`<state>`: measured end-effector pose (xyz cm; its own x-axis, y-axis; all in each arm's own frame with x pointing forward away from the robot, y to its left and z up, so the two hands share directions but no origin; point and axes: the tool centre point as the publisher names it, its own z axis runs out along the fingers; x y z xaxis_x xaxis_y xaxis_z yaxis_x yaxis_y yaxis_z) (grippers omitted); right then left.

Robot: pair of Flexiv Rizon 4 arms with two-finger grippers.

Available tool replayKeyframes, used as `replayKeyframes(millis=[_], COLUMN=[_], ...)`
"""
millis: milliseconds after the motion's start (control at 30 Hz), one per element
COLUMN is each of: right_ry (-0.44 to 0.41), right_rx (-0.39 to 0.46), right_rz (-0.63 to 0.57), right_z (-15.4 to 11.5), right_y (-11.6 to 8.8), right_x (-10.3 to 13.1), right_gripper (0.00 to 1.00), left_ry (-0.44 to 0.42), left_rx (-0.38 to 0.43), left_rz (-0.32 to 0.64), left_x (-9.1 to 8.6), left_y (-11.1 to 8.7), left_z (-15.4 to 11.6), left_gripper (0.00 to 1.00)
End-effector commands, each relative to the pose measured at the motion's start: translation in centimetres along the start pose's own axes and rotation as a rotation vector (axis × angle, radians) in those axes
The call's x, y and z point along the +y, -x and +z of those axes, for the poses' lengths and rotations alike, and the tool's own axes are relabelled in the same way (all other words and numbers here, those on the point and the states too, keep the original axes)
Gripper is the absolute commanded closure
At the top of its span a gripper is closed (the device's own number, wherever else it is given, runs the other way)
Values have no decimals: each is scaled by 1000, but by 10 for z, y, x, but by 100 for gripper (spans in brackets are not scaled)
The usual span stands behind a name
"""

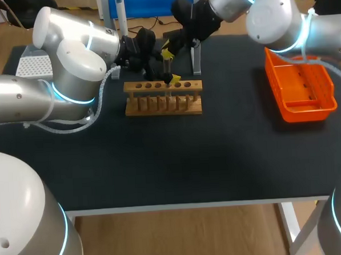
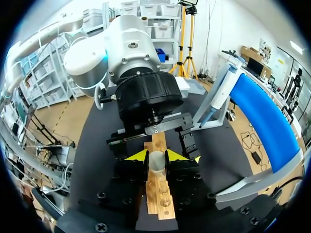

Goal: Invert the test tube, pick up the pipette, mount the tip to pipette, aspirate from beaker and dispense into the tube, eject the tip, return the pipette, and cap with the stopper.

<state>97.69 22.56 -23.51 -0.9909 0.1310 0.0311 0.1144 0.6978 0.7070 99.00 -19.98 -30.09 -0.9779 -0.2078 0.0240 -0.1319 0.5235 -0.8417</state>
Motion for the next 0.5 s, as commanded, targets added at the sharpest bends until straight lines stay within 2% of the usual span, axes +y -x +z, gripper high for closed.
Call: replayKeyframes(millis=[33, 500], right_ry=[-8, -20], right_rx=[1, -1], right_rz=[0, -1], right_z=[1, 1], right_y=[0, 0], right_x=[-1, -3], right_gripper=[100, 100], left_ry=[0, 0], left_rx=[2, 2], left_rz=[0, 0], left_x=[0, 0], left_y=[0, 0], left_z=[0, 0], left_gripper=[0, 0])
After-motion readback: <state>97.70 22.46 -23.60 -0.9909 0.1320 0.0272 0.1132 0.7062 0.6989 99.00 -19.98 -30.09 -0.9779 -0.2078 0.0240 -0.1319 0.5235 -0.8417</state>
